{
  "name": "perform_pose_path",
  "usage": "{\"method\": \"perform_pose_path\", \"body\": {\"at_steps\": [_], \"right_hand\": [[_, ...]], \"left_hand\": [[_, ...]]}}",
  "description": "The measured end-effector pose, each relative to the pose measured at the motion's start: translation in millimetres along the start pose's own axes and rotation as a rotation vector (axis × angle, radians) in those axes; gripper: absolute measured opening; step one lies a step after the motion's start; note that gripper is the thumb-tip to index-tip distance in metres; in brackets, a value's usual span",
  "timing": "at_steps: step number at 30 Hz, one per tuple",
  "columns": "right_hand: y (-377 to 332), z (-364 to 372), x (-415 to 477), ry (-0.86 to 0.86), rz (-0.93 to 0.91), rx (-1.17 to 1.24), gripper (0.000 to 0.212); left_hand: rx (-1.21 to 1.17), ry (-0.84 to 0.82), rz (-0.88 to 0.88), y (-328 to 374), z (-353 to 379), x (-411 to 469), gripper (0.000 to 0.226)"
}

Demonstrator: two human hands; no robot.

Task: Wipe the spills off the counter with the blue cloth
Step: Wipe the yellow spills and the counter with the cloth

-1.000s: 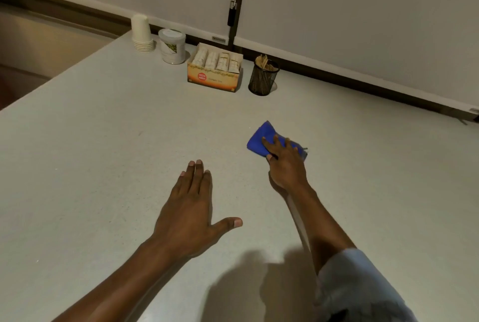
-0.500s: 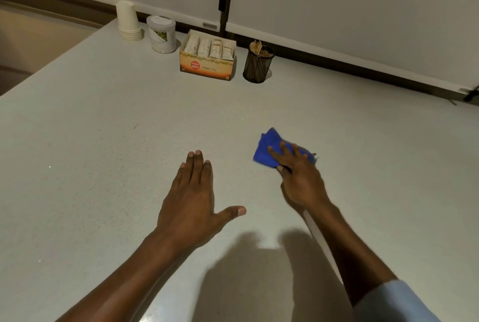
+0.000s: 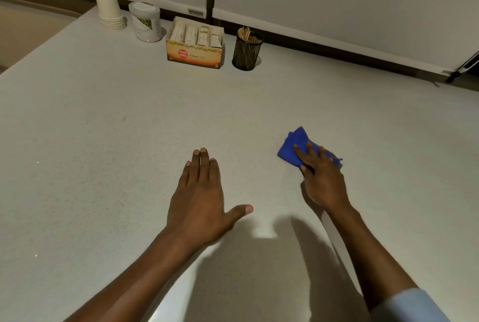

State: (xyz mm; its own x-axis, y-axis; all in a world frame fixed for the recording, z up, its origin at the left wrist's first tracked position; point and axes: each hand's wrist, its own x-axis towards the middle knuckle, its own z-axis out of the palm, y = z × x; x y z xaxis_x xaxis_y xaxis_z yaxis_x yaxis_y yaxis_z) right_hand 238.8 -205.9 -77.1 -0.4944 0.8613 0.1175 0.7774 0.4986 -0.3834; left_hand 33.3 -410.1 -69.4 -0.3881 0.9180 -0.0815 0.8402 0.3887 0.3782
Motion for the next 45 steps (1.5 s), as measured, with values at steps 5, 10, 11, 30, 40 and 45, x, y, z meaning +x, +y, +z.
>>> {"method": "perform_pose_path", "body": {"at_steps": [5, 10, 11, 30, 40, 45], "right_hand": [[-54, 25, -26, 0.026, -0.097, -0.071, 0.068], [-27, 12, -83, 0.058, -0.216, -0.085, 0.083], [-14, 3, -80, 0.017, -0.139, -0.057, 0.077], [44, -29, -71, 0.076, 0.107, 0.037, 0.062], [-8, 1, -106, -0.01, -0.198, -0.049, 0.068], [52, -29, -63, 0.04, 0.08, -0.02, 0.059]], "left_hand": [[0.001, -0.004, -0.001, 5, 1, 4, 0.138], [-0.028, 0.028, 0.012, 1, 4, 0, 0.136], [-0.027, 0.021, 0.013, 0, 4, -1, 0.134], [-0.107, 0.005, 0.152, 23, 22, -14, 0.129], [-0.048, -0.043, 0.126, 34, 15, -10, 0.129], [-0.102, -0.077, 0.154, 55, 14, -7, 0.144]]}}
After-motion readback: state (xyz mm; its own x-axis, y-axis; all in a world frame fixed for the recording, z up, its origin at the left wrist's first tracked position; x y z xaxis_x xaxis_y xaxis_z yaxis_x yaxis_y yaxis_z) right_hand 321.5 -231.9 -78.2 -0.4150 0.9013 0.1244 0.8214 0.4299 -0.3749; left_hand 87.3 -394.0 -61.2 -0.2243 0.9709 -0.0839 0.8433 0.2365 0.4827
